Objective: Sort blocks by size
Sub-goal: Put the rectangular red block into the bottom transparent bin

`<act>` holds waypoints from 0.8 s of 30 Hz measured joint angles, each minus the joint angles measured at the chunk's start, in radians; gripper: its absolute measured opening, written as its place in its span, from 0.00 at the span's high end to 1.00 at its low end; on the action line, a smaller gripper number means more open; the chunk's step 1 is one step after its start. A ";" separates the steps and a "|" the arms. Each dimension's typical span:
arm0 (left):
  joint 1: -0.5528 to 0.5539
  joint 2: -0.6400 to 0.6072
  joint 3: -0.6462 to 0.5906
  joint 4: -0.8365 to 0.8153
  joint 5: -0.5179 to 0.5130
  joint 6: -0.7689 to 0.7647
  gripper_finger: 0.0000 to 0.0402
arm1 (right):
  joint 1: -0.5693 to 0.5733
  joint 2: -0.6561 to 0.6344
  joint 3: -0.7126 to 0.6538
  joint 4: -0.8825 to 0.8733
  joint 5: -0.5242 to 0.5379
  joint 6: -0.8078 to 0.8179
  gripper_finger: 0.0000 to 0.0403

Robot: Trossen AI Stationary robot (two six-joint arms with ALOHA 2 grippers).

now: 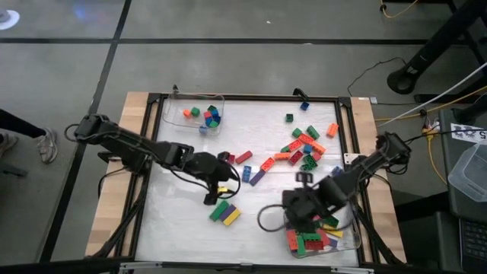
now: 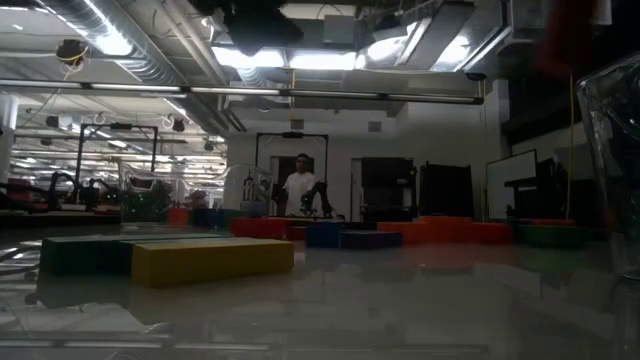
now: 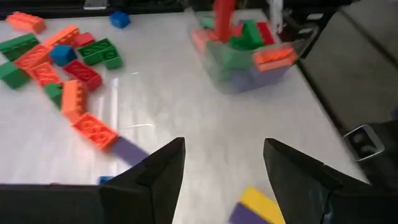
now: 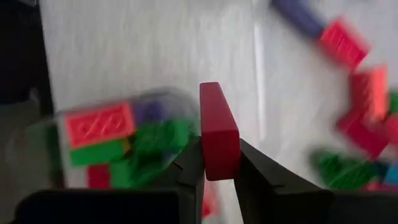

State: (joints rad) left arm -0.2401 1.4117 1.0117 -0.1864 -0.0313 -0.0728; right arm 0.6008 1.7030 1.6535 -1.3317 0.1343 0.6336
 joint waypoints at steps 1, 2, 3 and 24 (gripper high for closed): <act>0.009 0.000 0.000 -0.006 0.000 0.008 0.48 | 0.019 0.000 0.000 -0.017 -0.012 0.043 0.83; 0.019 0.000 0.000 -0.015 0.001 0.021 0.48 | 0.038 0.000 0.000 -0.030 -0.025 0.083 0.83; 0.029 0.000 0.000 -0.023 0.001 0.034 0.48 | 0.057 0.000 0.000 -0.036 -0.037 0.128 0.83; 0.237 0.000 -0.146 -0.018 -0.023 0.202 0.48 | 0.251 0.000 0.000 -0.027 -0.022 0.693 0.73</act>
State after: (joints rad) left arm -0.0033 1.4117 0.8654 -0.2046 -0.0538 0.1288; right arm 0.8516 1.7027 1.6535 -1.3586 0.1125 1.3266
